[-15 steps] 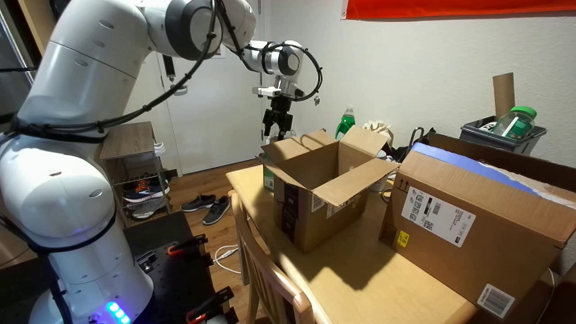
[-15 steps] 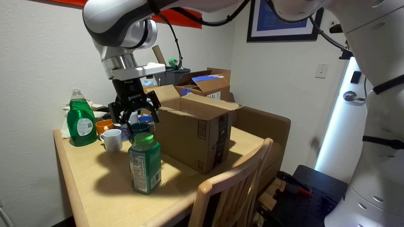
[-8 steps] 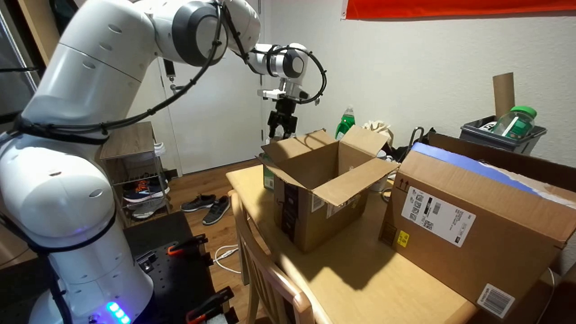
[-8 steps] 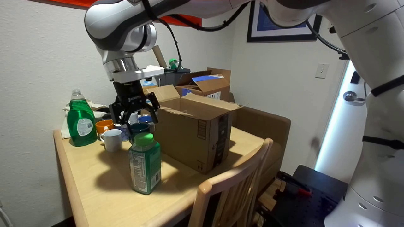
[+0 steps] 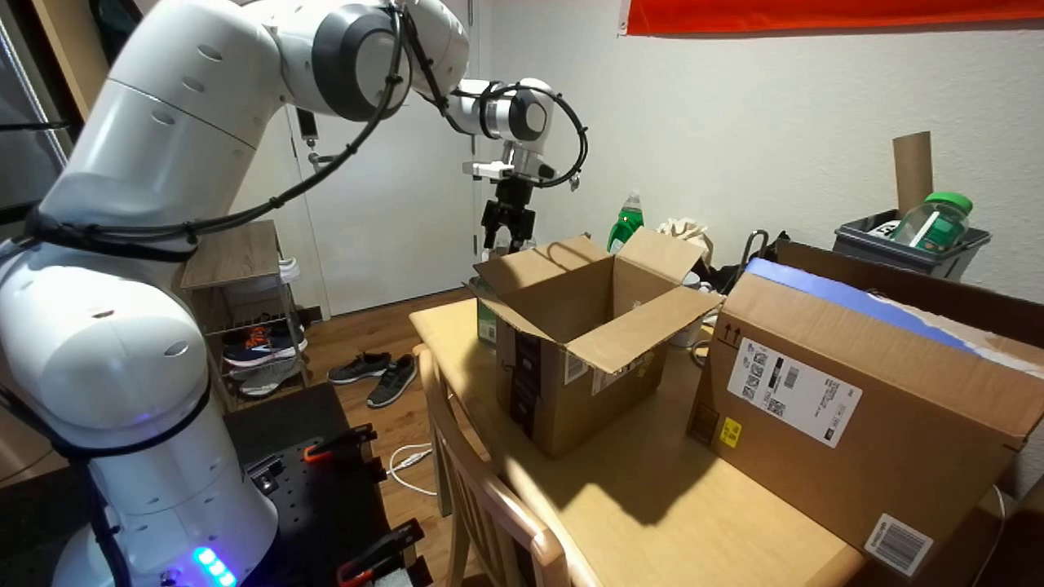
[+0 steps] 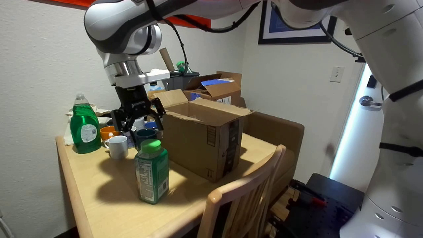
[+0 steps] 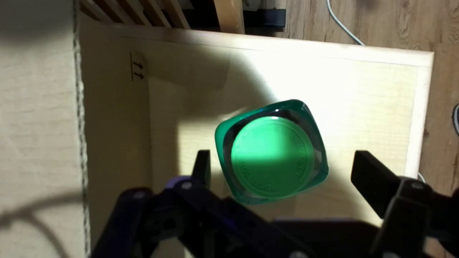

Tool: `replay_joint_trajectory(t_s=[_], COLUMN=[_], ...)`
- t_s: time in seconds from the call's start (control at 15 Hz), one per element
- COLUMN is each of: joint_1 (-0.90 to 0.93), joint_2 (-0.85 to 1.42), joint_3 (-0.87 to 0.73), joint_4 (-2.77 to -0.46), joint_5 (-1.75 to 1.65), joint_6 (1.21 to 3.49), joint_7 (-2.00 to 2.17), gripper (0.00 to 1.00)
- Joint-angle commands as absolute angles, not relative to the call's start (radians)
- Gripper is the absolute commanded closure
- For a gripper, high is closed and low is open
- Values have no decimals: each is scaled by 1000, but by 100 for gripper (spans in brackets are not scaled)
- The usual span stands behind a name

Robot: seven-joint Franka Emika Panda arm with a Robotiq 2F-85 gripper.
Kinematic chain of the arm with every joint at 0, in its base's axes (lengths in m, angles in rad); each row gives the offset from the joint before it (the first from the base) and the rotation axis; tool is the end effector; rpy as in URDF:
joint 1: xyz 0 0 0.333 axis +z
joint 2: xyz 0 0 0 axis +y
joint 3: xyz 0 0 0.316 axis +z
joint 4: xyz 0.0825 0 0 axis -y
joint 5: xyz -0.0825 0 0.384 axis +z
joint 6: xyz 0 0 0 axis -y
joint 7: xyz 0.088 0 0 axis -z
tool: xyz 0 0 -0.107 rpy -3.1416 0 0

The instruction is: Place the green bottle in the smaller box

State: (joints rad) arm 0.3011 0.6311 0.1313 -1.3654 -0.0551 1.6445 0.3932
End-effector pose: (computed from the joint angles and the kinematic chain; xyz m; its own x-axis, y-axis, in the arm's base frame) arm 0.6288 0.2657 0.3278 0.9458 0.0216 -0.3241 0.0587 -0.9927 0.1052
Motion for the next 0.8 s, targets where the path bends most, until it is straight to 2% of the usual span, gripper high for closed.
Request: replay_joint_trajectory(t_s=[0.0,0.47,0.6,0.67,0.73], joint_1=[308,306,306,306,306], joint_2=[651,672,674,676,677], joint_3=[122,122,122,122,122], joint_4=[-1348,-1352,-1354,-1355,-1355], joint_5=[-32,-27,-25,-25,-24], joint_6=[1651,1652,1653,1653,1653], joint_7=[380,379,379,378,379], gripper=[0,0,5,3,18])
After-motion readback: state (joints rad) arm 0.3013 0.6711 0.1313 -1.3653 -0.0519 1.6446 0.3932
